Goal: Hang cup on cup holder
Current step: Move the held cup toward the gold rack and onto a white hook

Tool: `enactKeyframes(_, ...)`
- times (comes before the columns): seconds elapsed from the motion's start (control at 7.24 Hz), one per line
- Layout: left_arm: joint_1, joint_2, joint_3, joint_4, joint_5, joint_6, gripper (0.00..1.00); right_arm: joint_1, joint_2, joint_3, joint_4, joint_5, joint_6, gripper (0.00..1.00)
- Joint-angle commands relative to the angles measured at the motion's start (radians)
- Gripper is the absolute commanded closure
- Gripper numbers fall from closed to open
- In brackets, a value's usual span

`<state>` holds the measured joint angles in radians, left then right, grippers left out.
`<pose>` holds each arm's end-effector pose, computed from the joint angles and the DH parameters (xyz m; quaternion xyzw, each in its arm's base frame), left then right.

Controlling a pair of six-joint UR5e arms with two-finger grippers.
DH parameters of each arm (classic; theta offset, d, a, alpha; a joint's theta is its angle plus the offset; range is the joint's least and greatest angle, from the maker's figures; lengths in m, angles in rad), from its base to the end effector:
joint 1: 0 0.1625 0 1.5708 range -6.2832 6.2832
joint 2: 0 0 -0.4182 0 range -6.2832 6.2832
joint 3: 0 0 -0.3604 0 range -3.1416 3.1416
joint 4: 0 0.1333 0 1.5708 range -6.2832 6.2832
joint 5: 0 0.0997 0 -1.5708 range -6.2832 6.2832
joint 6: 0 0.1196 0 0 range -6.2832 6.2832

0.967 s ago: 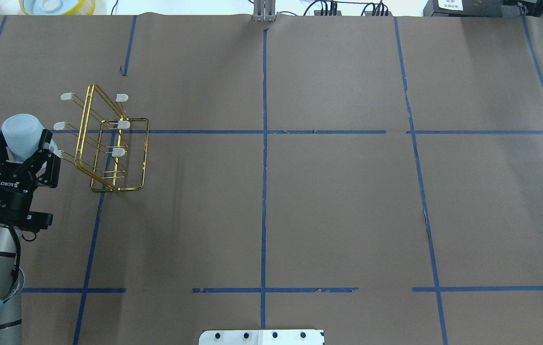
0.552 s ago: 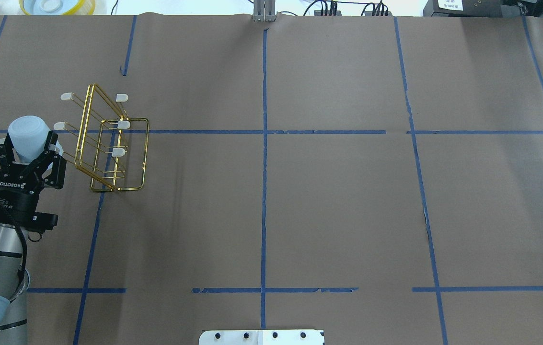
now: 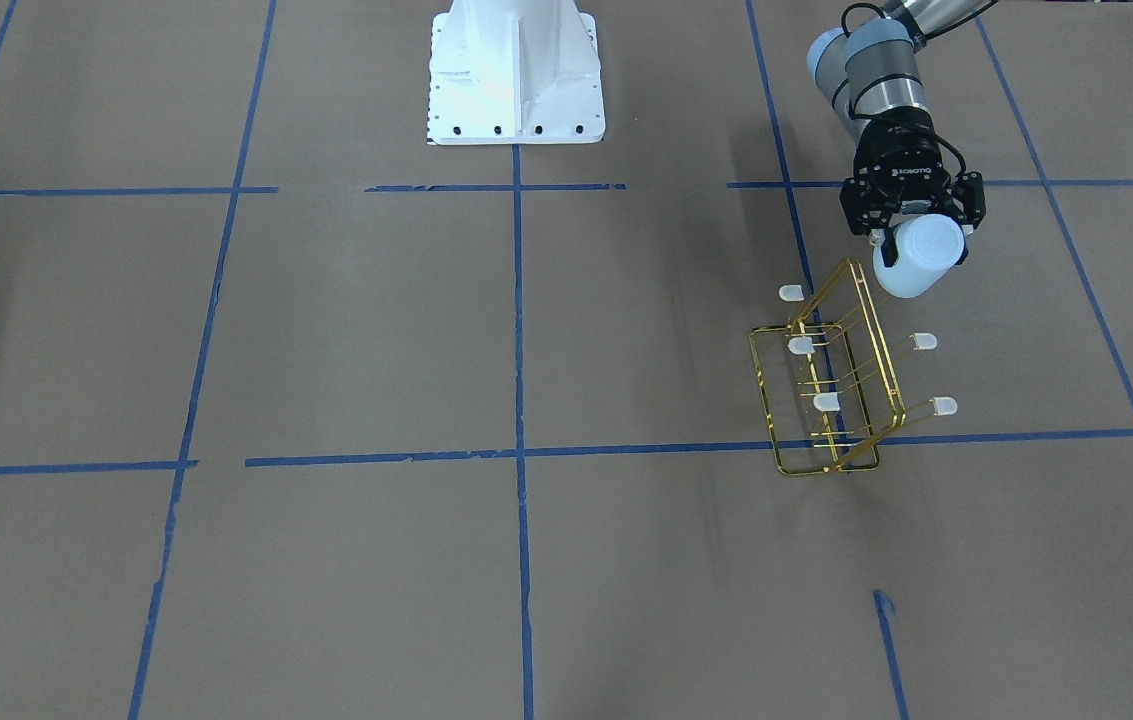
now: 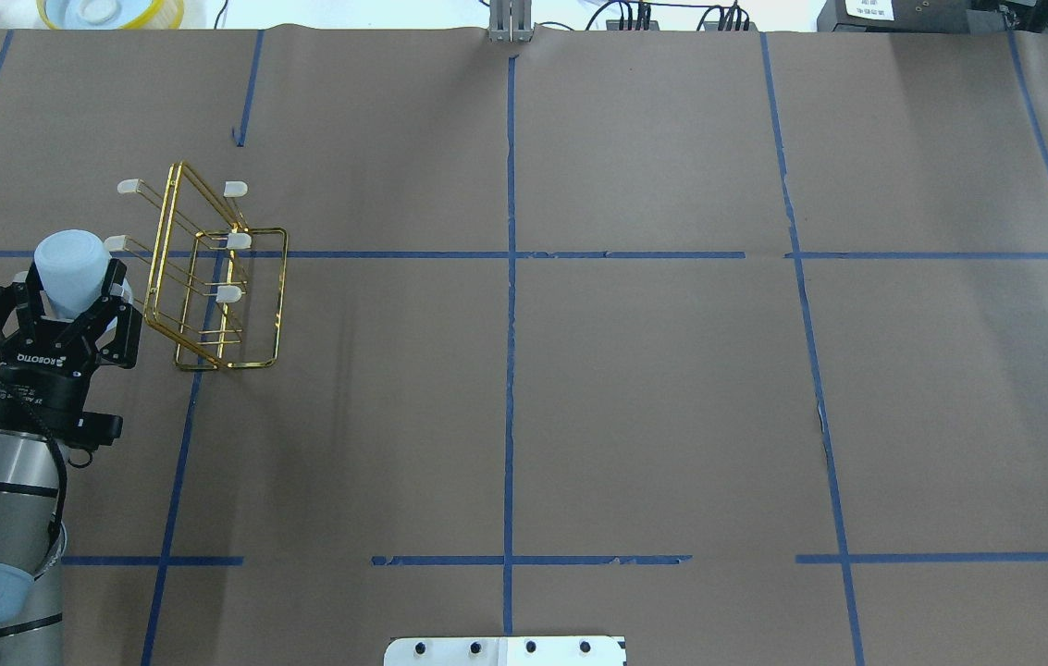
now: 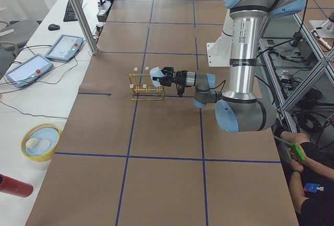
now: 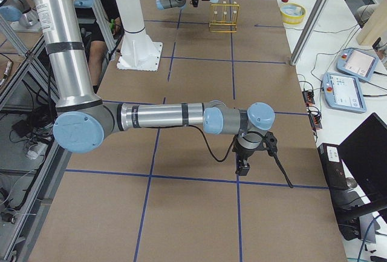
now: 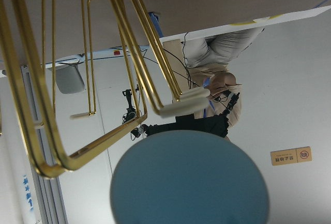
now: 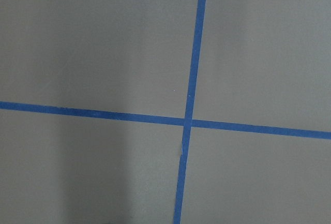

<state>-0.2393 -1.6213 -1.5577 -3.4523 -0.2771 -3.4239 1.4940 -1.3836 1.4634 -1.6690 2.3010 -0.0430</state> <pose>0.3084 -0.3309 0.4618 0.2326 -0.7018 0.6436 0.1977 0.0123 -0.5377 0.6356 -0.0146 -0.3568 -0.0526 0.9326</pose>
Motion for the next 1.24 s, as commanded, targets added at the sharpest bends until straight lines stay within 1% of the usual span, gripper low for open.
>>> enactKeyframes(0.0, 0.0, -0.002, 0.016, -0.001, -0.007, -0.008, 1.0, 0.0, 0.0, 0.0, 0.0, 0.0, 0.0, 0.0)
enactKeyframes(0.69, 0.0, -0.003, 0.037, 0.001, -0.024, -0.023, 1.0, 0.0, 0.0, 0.0, 0.0, 0.0, 0.0, 0.0)
enactKeyframes(0.83, 0.0, -0.002, 0.042, 0.002, -0.025, -0.021, 0.87, 0.0, 0.0, 0.0, 0.0, 0.0, 0.0, 0.0)
enactKeyframes(0.97, 0.0, 0.0, 0.044, 0.004, -0.042, -0.021, 0.55, 0.0, 0.0, 0.0, 0.0, 0.0, 0.0, 0.0)
enactKeyframes(1.1, -0.002, 0.0, 0.042, 0.004, -0.048, -0.021, 0.01, -0.001, 0.0, 0.0, 0.0, 0.0, 0.0, 0.0)
